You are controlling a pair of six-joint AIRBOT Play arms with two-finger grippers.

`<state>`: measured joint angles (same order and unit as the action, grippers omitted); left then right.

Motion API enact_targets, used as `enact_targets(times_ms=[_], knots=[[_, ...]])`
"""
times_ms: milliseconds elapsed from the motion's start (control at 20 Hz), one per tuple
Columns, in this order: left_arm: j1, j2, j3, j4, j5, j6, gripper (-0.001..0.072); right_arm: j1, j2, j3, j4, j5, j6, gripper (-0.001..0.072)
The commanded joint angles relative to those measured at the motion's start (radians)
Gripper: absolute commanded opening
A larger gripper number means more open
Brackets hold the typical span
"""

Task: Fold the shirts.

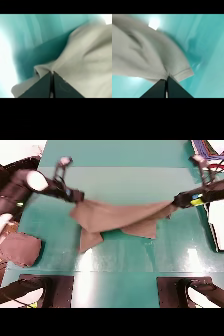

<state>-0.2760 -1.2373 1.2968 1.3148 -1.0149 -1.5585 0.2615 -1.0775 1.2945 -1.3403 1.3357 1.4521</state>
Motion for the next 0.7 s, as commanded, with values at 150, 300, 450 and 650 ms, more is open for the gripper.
enact_targets(times_ms=[150,300,450,650], knots=[[0.000,0.302,0.332,0.085,0.002,-0.013,0.0022,-0.033,0.134,0.307,-0.074,0.000,-0.010,0.0013],[0.000,0.422,0.406,0.085,0.001,-0.013,0.0022,-0.082,0.199,0.409,-0.074,0.005,-0.010,0.0014],[0.000,0.469,0.485,0.084,0.000,-0.014,0.0021,-0.133,0.251,0.484,-0.074,0.023,-0.010,0.0013],[0.000,0.467,0.608,0.085,0.007,-0.013,0.0021,-0.175,0.236,0.582,-0.074,0.116,-0.010,0.0013]])
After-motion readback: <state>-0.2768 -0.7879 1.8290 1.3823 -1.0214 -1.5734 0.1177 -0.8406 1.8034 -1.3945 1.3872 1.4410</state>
